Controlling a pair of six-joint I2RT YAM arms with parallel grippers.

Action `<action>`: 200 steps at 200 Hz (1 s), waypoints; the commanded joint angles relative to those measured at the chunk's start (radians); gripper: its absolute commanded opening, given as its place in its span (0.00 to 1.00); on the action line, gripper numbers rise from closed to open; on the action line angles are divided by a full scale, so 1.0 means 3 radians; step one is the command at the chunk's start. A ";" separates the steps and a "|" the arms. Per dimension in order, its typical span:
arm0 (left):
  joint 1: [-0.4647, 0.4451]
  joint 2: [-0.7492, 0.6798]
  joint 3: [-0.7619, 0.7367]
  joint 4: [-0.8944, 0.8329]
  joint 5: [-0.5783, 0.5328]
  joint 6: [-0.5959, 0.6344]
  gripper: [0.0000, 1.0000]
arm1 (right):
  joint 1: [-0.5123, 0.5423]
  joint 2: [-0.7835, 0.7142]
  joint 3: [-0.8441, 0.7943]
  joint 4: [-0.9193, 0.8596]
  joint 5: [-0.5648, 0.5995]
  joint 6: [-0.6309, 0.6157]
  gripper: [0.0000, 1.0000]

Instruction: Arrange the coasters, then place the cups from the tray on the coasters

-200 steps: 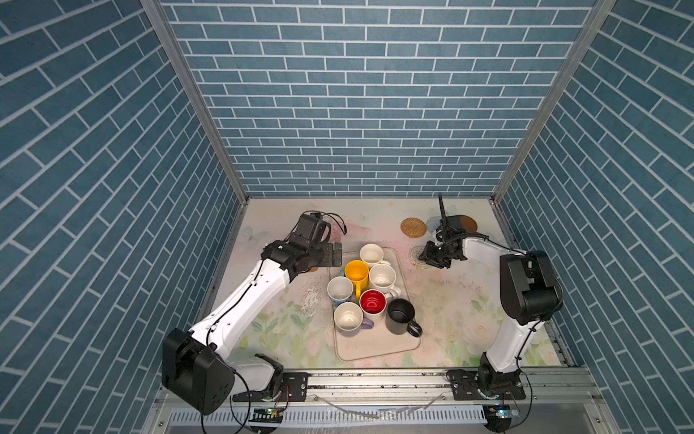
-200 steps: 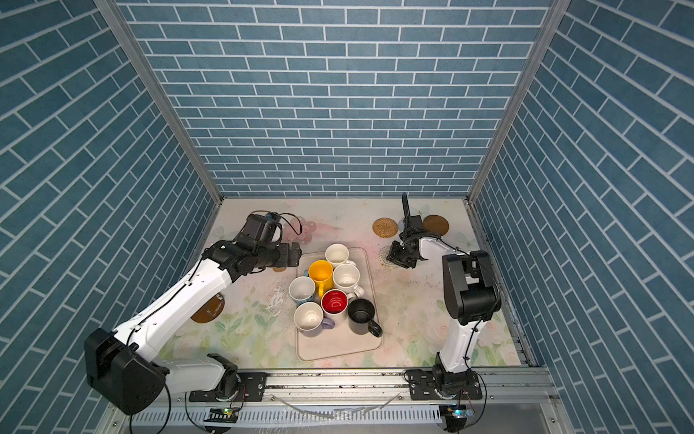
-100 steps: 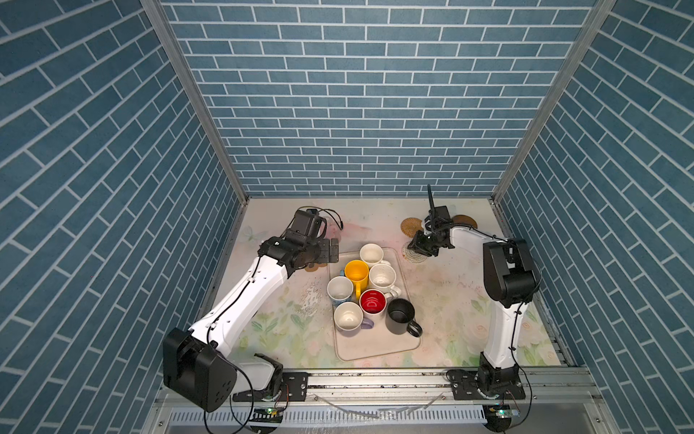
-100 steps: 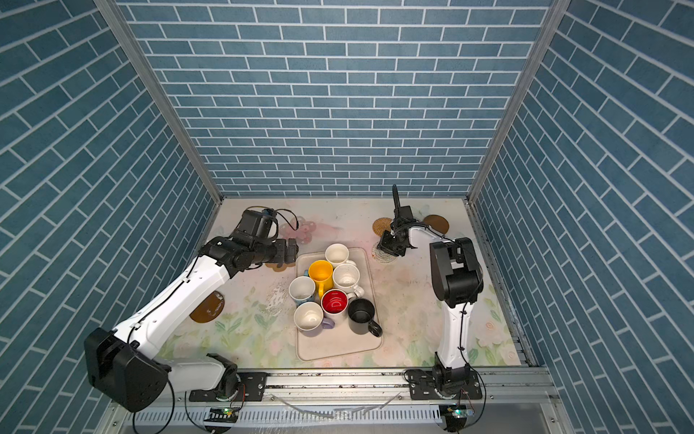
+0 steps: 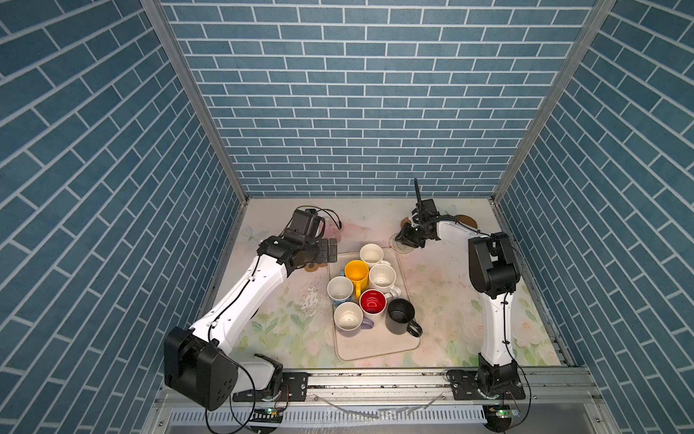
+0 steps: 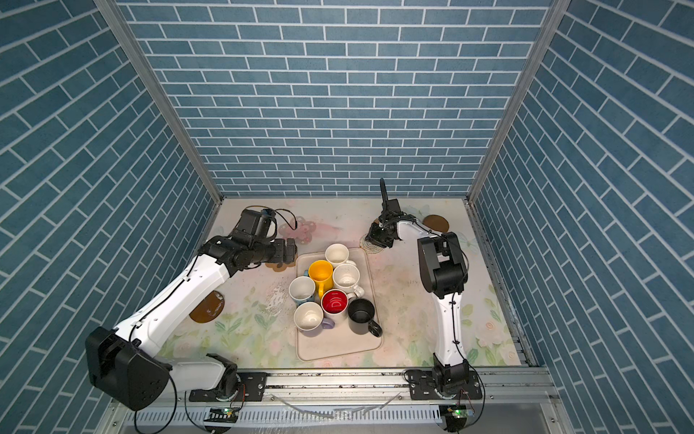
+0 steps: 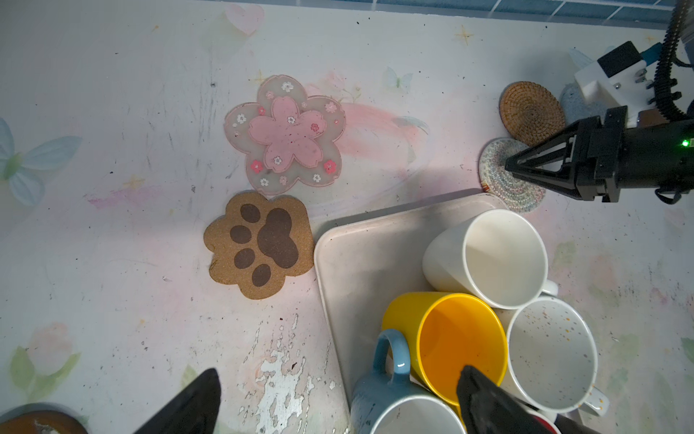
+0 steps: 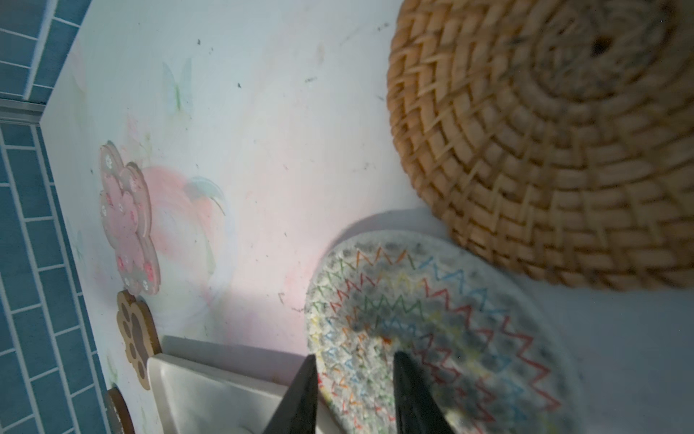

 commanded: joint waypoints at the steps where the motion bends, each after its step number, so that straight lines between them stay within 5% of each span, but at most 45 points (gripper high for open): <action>1: 0.0046 0.0011 0.0076 -0.0116 0.0012 0.0060 0.99 | 0.0060 0.0207 0.0170 -0.0140 -0.0002 0.0102 0.35; 200: 0.0202 0.0077 0.0010 -0.0194 -0.0008 0.0103 0.99 | 0.0117 0.1337 0.1984 -0.0505 0.0059 0.0310 0.34</action>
